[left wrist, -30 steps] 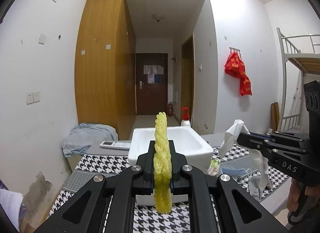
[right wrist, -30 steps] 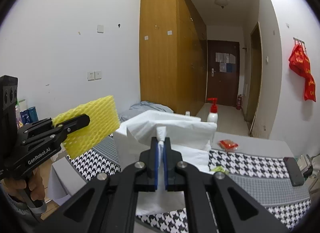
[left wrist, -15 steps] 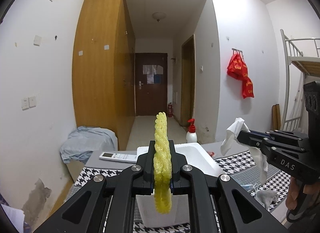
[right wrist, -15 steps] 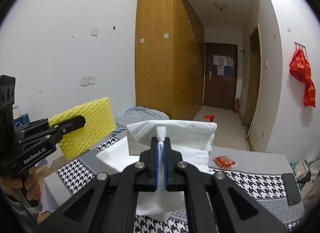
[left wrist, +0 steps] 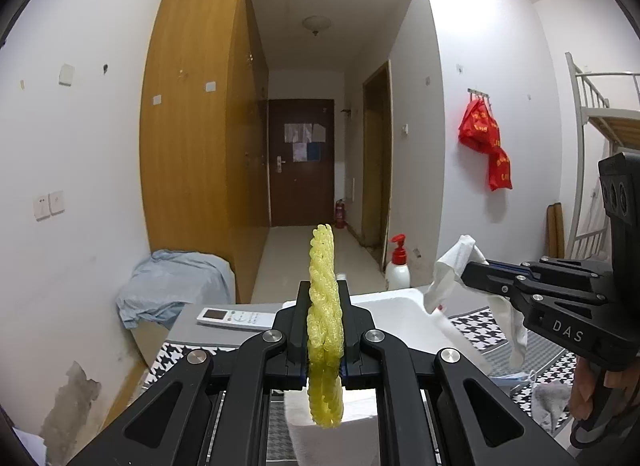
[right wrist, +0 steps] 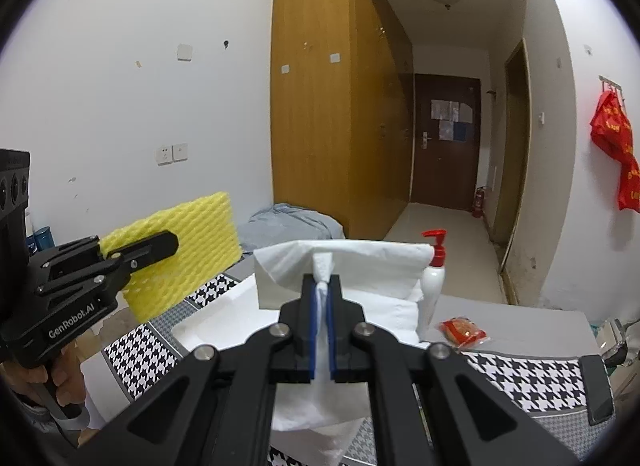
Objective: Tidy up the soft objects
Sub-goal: 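Carry the yellow net with the left tool while the right tool carries tissue to the foam box, then lower the tissue into the white foam box and open the right tool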
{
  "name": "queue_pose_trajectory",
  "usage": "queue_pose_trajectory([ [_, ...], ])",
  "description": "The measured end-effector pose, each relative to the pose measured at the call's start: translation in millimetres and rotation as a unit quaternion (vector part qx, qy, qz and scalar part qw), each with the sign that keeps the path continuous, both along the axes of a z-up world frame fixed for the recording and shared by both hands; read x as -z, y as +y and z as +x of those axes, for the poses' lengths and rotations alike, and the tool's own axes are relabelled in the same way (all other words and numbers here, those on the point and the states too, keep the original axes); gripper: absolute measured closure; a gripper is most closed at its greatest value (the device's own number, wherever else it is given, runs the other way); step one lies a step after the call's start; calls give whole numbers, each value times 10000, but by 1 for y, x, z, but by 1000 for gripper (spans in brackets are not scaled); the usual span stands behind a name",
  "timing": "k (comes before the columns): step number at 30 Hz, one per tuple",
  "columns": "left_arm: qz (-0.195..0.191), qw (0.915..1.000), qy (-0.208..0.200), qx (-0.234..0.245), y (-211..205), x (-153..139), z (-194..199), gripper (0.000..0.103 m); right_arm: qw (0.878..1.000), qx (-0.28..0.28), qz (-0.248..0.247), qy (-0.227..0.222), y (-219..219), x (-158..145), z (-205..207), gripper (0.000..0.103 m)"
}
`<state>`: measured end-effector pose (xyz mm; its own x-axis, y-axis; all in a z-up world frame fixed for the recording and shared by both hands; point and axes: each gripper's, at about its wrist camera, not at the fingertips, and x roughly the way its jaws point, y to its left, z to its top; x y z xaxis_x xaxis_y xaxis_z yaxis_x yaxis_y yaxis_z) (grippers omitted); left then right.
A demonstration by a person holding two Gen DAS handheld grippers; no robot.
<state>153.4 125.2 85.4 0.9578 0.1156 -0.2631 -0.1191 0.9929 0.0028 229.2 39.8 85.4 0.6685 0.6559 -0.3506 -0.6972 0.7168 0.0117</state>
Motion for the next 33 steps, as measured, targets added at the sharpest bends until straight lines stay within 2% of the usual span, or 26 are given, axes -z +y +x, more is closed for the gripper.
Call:
queue_pose_trajectory([
  [16,-83,9997,82,-199,21,7,11,92,9992,-199,-137,313,32,12,22,96],
  [17,-102,9997,81,-209,22,7,12,92,9992,-183,-150,332,32,13,23,94],
  [19,-123,9997,91,-203,24,8,15,92,9991,-167,-170,348,34,15,25,81],
  [20,-116,9996,94,-220,24,8,15,92,9992,-168,-174,330,36,15,25,61],
  [21,-122,9996,91,-234,24,8,16,92,9993,-134,-178,287,36,15,24,37],
  [23,-154,9995,91,-243,25,8,17,92,9998,-52,-137,110,34,14,19,21],
  [33,-170,9996,87,-208,23,9,18,92,10000,-34,-87,18,25,11,17,20],
])
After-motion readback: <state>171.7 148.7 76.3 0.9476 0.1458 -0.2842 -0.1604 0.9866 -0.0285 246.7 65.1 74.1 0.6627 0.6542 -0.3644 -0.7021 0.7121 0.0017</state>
